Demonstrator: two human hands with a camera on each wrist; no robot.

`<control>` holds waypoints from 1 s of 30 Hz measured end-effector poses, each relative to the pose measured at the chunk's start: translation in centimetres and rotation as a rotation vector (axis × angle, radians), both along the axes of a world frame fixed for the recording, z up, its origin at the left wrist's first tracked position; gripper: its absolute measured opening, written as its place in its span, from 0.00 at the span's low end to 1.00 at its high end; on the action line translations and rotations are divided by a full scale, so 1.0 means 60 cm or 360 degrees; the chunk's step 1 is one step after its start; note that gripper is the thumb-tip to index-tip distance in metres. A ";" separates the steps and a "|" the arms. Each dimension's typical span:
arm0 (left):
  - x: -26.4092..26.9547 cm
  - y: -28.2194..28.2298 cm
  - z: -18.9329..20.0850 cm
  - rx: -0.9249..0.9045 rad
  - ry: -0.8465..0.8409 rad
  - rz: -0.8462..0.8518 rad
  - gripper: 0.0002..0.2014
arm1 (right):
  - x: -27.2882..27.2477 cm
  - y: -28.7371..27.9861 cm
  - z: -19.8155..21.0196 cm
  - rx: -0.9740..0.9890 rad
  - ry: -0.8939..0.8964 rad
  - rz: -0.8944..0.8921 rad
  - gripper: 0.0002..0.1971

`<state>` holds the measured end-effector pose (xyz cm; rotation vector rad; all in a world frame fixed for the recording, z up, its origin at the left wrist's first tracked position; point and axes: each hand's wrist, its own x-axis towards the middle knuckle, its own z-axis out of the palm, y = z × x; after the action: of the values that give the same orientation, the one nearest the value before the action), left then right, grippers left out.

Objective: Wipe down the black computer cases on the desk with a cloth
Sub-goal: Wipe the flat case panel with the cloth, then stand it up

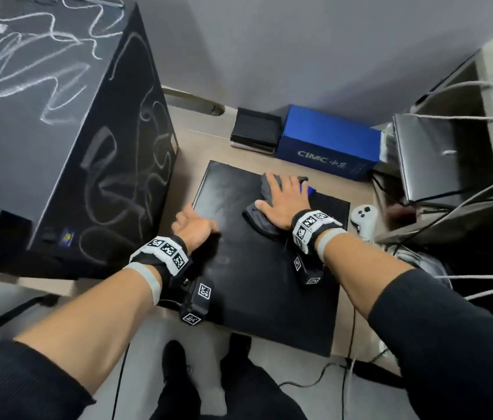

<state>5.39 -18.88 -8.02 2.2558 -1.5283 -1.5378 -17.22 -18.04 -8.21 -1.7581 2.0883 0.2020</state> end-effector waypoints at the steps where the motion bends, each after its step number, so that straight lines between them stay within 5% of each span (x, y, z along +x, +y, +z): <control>1: 0.002 -0.001 0.001 0.0010 0.0032 0.0001 0.47 | 0.021 -0.024 -0.001 -0.0016 0.0007 0.0105 0.41; 9: 0.008 0.001 0.021 -0.0018 0.0268 0.0203 0.48 | 0.146 -0.118 -0.004 -0.0121 0.0059 0.0497 0.40; 11: 0.010 0.000 0.016 0.0019 0.0346 0.0223 0.47 | 0.140 -0.102 -0.007 -0.0100 0.0078 0.0596 0.40; 14: 0.024 -0.006 -0.021 0.0080 0.0597 0.0363 0.63 | 0.135 -0.043 -0.007 -0.0069 0.0013 0.0668 0.41; 16: 0.032 -0.012 -0.057 0.0101 0.0688 0.0455 0.64 | 0.134 0.015 -0.008 -0.0059 -0.0038 0.0750 0.41; 19: 0.019 0.009 0.017 0.0088 0.0747 0.0482 0.50 | 0.103 0.090 -0.006 -0.0066 -0.0059 0.0770 0.39; 22: 0.032 0.020 0.039 0.0088 0.0760 0.0437 0.25 | 0.051 0.116 0.001 -0.0020 -0.0003 0.0497 0.39; 24: 0.044 0.036 0.045 0.0102 0.0797 0.0418 0.17 | 0.038 0.111 0.003 0.0055 0.0059 0.0296 0.40; 30: 0.077 0.065 0.013 0.0155 0.0818 0.0381 0.43 | 0.136 0.117 0.006 0.0055 0.0063 0.0188 0.41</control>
<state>9.99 -15.01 -7.26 1.7917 -1.0267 -1.9404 -9.04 -11.02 -7.82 -1.8723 1.9973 0.3069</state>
